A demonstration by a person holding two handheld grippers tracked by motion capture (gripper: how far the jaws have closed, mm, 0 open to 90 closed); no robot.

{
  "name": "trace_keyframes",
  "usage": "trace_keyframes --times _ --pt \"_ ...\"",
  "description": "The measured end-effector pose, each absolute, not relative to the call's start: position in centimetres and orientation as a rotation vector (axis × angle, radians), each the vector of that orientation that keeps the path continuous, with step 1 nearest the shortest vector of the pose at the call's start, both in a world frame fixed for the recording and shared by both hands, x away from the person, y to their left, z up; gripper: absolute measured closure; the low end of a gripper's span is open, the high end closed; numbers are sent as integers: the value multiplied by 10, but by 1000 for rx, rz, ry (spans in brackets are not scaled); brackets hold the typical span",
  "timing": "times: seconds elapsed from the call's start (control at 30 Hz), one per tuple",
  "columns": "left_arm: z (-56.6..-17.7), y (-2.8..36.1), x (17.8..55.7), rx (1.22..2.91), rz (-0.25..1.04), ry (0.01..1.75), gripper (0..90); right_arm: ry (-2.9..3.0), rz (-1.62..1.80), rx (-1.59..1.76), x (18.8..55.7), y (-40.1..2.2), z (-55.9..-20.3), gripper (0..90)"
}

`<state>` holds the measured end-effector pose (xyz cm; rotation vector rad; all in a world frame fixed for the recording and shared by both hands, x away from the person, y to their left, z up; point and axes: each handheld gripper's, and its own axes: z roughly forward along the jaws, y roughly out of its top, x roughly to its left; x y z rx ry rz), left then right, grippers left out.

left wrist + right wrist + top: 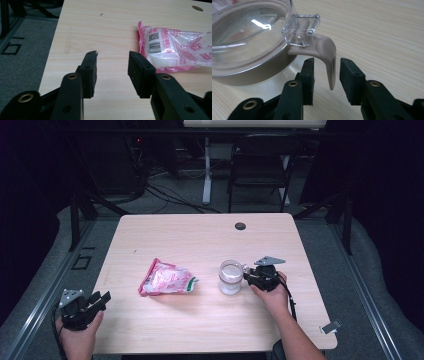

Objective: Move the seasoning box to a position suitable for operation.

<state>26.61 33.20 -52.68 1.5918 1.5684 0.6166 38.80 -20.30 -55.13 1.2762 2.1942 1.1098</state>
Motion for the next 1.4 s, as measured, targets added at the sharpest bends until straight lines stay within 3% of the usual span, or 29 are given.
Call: trace_keyframes --times 0.2,0.4,0.63,1.17,1.4 --pt "-528 330 265 1604 662 1559 553 2188 1119 1276 389 -202 -551 661" --pt "-529 328 264 1598 714 1558 534 2175 1114 1278 389 -203 -550 759" --pt "-530 330 264 1601 700 1551 532 2172 1099 1278 390 -203 -551 792" --pt "-528 324 268 1602 631 1483 502 2179 1026 1238 381 -199 -548 807" --pt "-529 324 275 1525 469 1437 464 2187 1014 1229 375 -197 -547 807"
